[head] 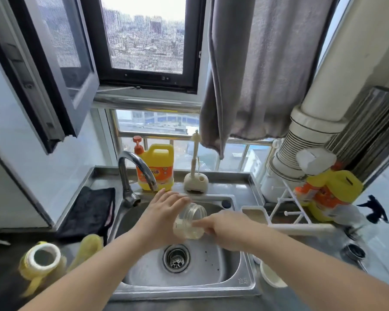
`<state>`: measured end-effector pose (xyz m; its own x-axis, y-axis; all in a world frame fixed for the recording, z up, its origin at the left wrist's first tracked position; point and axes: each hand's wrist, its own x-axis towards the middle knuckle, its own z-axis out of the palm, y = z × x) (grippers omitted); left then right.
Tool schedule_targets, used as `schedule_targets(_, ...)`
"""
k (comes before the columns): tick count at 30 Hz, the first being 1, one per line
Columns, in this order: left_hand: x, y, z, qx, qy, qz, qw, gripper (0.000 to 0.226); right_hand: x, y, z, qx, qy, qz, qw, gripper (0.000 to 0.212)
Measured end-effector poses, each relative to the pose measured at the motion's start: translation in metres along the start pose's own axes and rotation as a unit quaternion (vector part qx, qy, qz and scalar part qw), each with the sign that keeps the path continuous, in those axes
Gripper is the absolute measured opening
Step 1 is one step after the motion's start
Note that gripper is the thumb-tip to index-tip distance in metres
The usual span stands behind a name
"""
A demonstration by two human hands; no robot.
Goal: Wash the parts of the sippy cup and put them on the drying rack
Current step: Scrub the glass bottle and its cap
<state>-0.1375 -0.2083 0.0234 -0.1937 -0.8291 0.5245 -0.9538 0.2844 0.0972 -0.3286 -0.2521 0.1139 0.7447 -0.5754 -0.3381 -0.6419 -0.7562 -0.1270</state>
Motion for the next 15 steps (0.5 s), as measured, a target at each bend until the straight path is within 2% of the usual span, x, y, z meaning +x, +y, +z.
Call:
schedule_targets(1,0.000,0.006,0.003,0.001,-0.011,-0.011,1.000,0.095,-0.002,0.004,-0.003,-0.101,0.029,-0.003,0.994,0.045)
schedule_targets(2,0.001,0.011,0.005,0.000,-0.018,-0.024,1.000,0.096,-0.003,0.009,-0.003,-0.170,0.104,-0.034,0.979,0.043)
schedule_targets(3,0.003,0.016,0.006,-0.002,-0.019,-0.038,0.999,0.096,-0.005,0.010,-0.001,-0.218,0.142,-0.051,0.964,0.041)
schedule_targets(5,0.011,0.025,0.003,0.010,-0.008,-0.056,0.998,0.095,-0.006,0.015,0.001,-0.242,0.176,-0.050,0.953,0.047)
schedule_targets(7,0.019,0.029,0.001,0.045,0.004,-0.062,0.997,0.095,-0.004,0.018,0.008,-0.161,0.143,-0.037,0.976,0.052)
schedule_targets(9,0.022,0.031,0.003,0.075,0.013,-0.055,0.996,0.096,0.002,0.022,0.014,-0.033,0.033,-0.005,0.999,0.039)
schedule_targets(11,0.018,0.032,0.008,0.078,0.034,-0.036,0.996,0.095,0.003,0.025,0.010,0.154,-0.037,0.001,0.987,0.031)
schedule_targets(12,0.016,0.033,0.009,0.072,0.053,-0.028,0.996,0.095,0.001,0.027,0.008,0.277,-0.072,0.004,0.958,0.031)
schedule_targets(13,0.015,0.032,0.010,0.070,0.075,-0.025,0.994,0.095,-0.001,0.028,0.006,0.410,-0.109,0.011,0.906,0.030)
schedule_targets(15,0.017,0.029,0.008,0.091,0.116,-0.027,0.989,0.098,-0.002,0.031,0.001,0.620,-0.144,0.022,0.771,0.027)
